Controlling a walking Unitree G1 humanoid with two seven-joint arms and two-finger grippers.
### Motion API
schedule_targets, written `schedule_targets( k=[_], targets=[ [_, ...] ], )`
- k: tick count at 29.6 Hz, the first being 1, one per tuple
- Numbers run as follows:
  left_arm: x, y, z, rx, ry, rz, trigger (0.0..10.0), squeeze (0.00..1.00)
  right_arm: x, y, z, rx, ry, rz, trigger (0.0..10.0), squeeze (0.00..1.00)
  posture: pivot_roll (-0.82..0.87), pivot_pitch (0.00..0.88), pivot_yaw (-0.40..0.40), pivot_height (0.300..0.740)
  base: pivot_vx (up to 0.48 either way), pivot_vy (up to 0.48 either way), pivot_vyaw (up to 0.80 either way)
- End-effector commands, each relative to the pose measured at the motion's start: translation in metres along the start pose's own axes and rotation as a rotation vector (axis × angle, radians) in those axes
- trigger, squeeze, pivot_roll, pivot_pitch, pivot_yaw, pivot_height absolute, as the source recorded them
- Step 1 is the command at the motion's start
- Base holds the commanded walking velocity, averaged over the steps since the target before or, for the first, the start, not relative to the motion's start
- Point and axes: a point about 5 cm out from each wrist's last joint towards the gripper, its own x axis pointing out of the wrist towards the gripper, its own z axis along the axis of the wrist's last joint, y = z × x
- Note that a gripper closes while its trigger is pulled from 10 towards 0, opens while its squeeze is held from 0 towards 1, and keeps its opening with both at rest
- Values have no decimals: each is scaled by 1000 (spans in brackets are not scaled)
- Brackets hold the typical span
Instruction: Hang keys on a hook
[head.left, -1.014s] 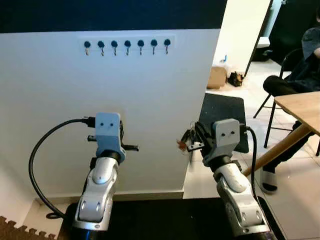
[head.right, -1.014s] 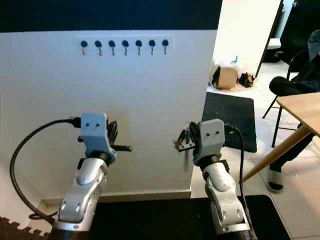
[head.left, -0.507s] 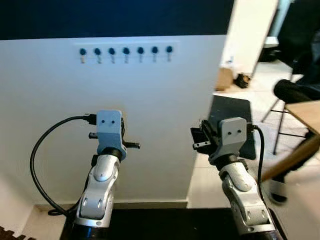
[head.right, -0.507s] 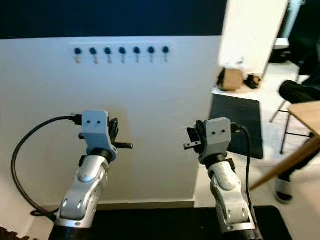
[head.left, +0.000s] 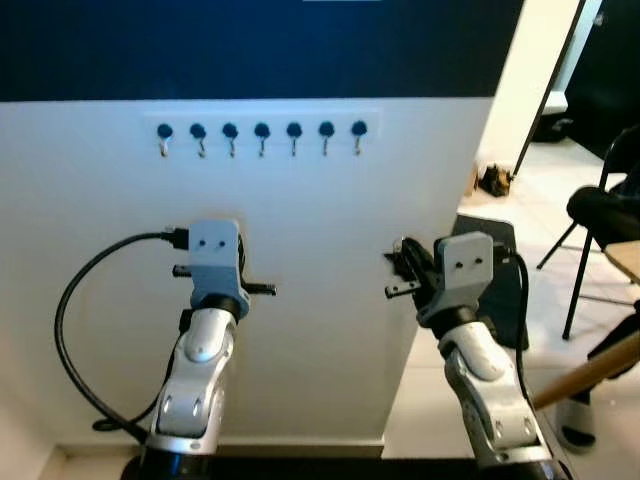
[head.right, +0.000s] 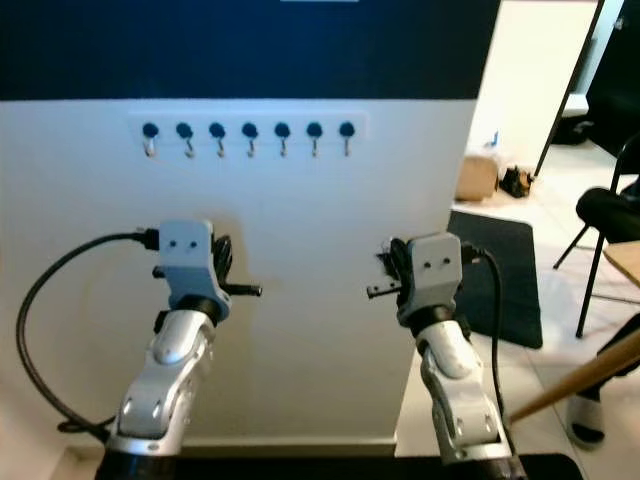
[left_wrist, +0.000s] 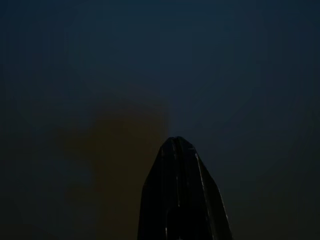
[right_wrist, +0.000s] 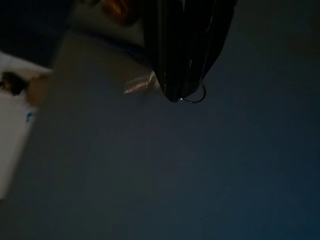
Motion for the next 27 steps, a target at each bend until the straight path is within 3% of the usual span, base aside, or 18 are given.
schedule_targets(
  k=[1,6,10,11,15,16,19,22,27],
  targets=[
    [-5,6,-2,28,8,6,10000,0,-6,0,0,-12,-1,2,10000,0,22,130,25,740,281,0,0],
    [-15,9,-7,41,28,-11,10000,0,-18,-6,-8,-27,21,-31,10000,0,22,133,26,740,268,0,0],
    [-43,13,-30,97,112,-40,10000,0,-51,-16,-33,-54,126,-83,10000,0,17,139,35,740,250,0,0],
    [-43,13,-30,97,112,-40,10000,0,-51,-16,-33,-54,126,-83,10000,0,17,139,35,740,247,0,0],
    [-74,20,-60,145,230,-50,10000,0,-76,-20,-54,-90,213,-99,10000,0,13,142,44,740,0,0,0],
    [-74,20,-60,145,230,-50,10000,0,-76,-20,-54,-90,213,-99,10000,0,13,142,44,740,0,0,0],
    [-108,36,-96,211,379,-48,10000,0,-101,-26,-75,-118,311,-126,10000,0,19,145,45,740,0,0,0],
    [-117,43,-108,226,430,-34,10000,0,-108,-27,-81,-117,338,-135,10000,0,21,145,45,740,0,0,0],
    [-116,44,-107,221,439,-21,10000,0,-104,-27,-79,-111,328,-135,10000,0,19,141,45,740,0,0,0]
  ],
)
